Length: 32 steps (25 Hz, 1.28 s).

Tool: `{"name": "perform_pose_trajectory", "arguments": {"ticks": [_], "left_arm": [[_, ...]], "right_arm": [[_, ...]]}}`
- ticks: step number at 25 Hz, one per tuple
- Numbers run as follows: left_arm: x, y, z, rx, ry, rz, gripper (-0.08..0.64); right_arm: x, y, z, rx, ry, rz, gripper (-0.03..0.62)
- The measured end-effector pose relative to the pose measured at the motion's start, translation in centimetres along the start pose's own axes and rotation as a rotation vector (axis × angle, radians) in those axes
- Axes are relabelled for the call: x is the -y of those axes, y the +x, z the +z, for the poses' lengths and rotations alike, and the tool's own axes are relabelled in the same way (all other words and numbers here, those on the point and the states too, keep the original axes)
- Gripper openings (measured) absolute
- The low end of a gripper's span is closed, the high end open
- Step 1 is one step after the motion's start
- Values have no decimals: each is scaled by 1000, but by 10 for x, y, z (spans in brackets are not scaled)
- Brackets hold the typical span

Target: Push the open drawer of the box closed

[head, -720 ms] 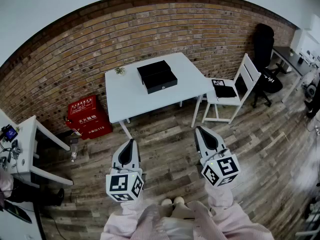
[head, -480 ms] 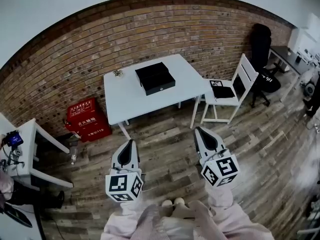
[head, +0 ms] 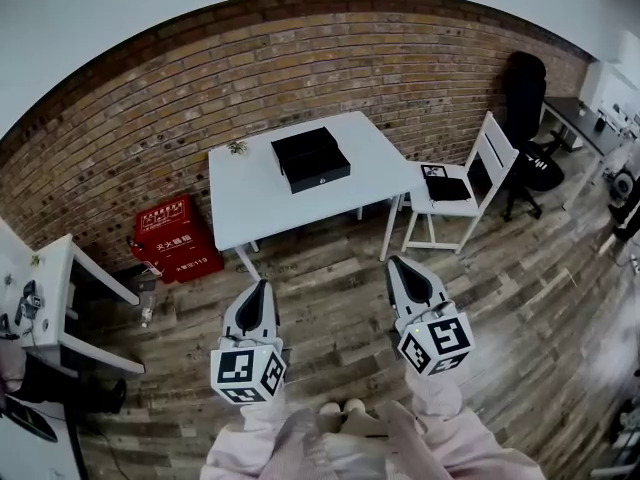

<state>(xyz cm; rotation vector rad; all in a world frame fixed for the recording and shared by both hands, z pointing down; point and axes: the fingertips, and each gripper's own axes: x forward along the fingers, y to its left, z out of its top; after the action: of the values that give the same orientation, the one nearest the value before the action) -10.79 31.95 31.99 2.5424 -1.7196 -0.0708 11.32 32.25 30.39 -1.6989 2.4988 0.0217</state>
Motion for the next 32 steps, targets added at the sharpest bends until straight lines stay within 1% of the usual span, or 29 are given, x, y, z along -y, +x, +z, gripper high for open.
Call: {"name": "perform_pose_trajectory", "arguments": {"ticks": [6,8,10,11,18,26,32], "left_arm": [[8,6,-6,-3,-4,16,-6],[11,9,-7,-6,-5,19,-6],[13,13,-7,-6,-10,23,-6],[14,14,-8,-6,-12,26,-6],[24,24,-17,-24,-17,19,-6],[15,45,-28,-52,-25,30,-6],[-8,83,-35,-62,-37,37,-6]], "right_arm": [[17,-1,-10,-17,3,-12,5],[24,1,-11,-20,5,-20,47],[29,3,-12,-23,8,-21,64],[30,3,-13,-24,12,-20,89],[41,7,-24,-44,27,-13,115],[48,30,-33,-49,54,6,117],[64,70,-43,-47,56,5,114]]}}
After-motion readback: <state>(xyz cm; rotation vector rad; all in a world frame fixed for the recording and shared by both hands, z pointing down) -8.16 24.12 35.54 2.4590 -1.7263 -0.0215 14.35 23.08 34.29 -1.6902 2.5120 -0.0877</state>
